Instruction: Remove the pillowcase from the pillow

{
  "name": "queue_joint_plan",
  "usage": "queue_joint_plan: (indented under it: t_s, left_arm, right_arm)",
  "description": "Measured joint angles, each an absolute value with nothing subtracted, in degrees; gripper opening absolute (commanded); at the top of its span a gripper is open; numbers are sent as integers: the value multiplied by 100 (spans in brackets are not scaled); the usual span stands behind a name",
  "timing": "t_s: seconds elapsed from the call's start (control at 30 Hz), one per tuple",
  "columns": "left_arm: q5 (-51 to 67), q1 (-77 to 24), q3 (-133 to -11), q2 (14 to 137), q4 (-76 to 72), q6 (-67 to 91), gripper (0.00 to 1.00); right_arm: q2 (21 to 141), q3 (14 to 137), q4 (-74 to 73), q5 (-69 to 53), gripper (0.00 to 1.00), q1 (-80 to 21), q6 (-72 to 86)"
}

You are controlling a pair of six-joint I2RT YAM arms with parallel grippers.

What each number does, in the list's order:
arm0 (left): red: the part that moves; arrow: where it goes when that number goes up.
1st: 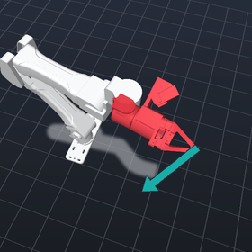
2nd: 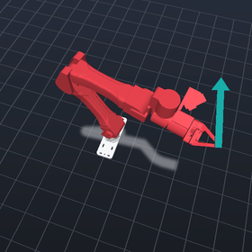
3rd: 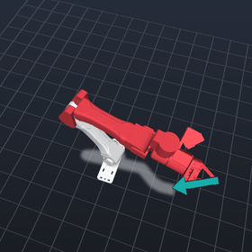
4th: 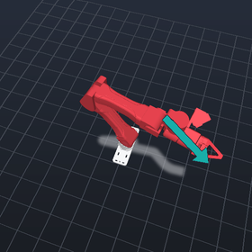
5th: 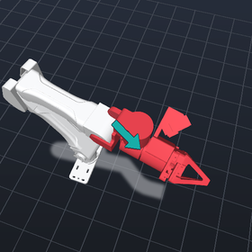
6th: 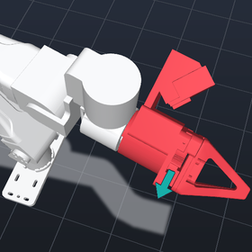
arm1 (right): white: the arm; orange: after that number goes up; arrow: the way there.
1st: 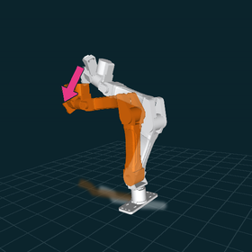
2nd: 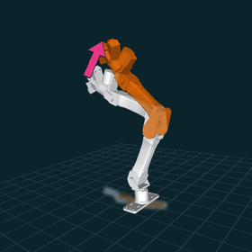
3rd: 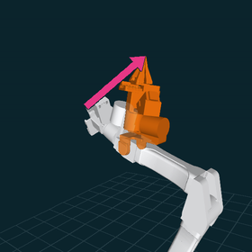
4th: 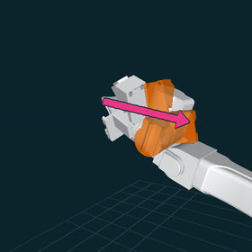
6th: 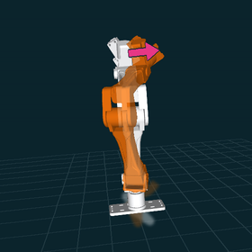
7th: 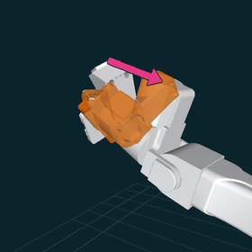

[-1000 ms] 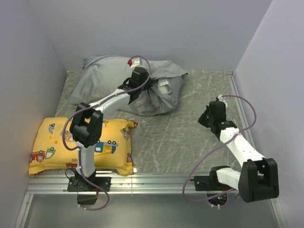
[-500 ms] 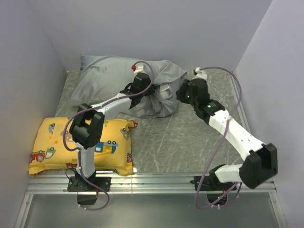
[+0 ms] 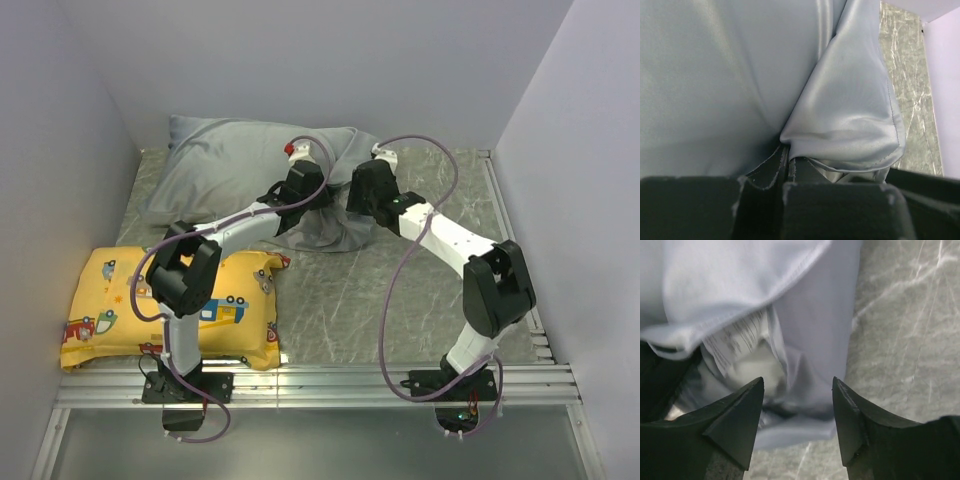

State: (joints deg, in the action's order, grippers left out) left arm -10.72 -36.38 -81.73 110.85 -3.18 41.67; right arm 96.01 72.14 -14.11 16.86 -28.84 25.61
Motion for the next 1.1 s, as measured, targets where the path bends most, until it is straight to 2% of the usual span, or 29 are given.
queue_joint_plan:
  t_s: [0.07,0.1,0.13,0.23,0.27,0.4,0.6,0.73,0.93,0.97,1.0,1.03,1.07,1.1]
  left_arm:
    - [-1070,-3638,-8169,11078,-318,4167,0]
    - [-1070,-3638,-8156,11072,-318,4167,0]
    - [-1070,-3638,-8143,11061,-318,4167,0]
    - [-1079,-3640,-8128,11021,-261,4154,0]
    - [-1081,-3640,-8125,10997,-228,4139,0]
    - [-1031,-3524,-8086,10855,-108,4117,0]
    - [-716,-3055,-7983,10565,189,4136,0]
    - [-504,-2910,-7745,10291,235,4167,0]
    - [-281,-2982,-7349,10280,-58,4276,2]
    - [-290,-3028,-7349,10311,-80,4272,6]
    - [-309,-3087,-7349,10357,-108,4270,15]
    - [-333,-3148,-7349,10388,-121,4250,20]
    - [-344,-3208,-7349,10405,-128,4250,27]
    - [-362,-3249,-7349,10409,-130,4239,40]
  right_arm:
    - [9734,7411,-1428,1730,61,-2884,2563]
    - [9821,7533,-1424,1754,55,-2884,2563]
    - [9898,7649,-1422,1780,34,-2884,2565]
    - [10116,7870,-1448,1804,4,-2825,2600]
    - [10141,7856,-1468,1798,0,-2783,2606]
    - [10018,7220,-1372,1649,0,-2261,2775]
    - [9098,5273,-827,928,0,-1170,3317]
    - [8770,4807,-427,602,0,-1253,3538]
    - [9491,4932,-292,722,0,-1863,3658]
    - [9570,4989,-340,794,0,-2045,3658]
    - [9620,5054,-375,851,0,-2193,3658]
    - [9644,5105,-377,867,0,-2320,3656]
    - [9649,5133,-362,860,3,-2410,3653]
    - [9647,5140,-342,862,12,-2462,3653]
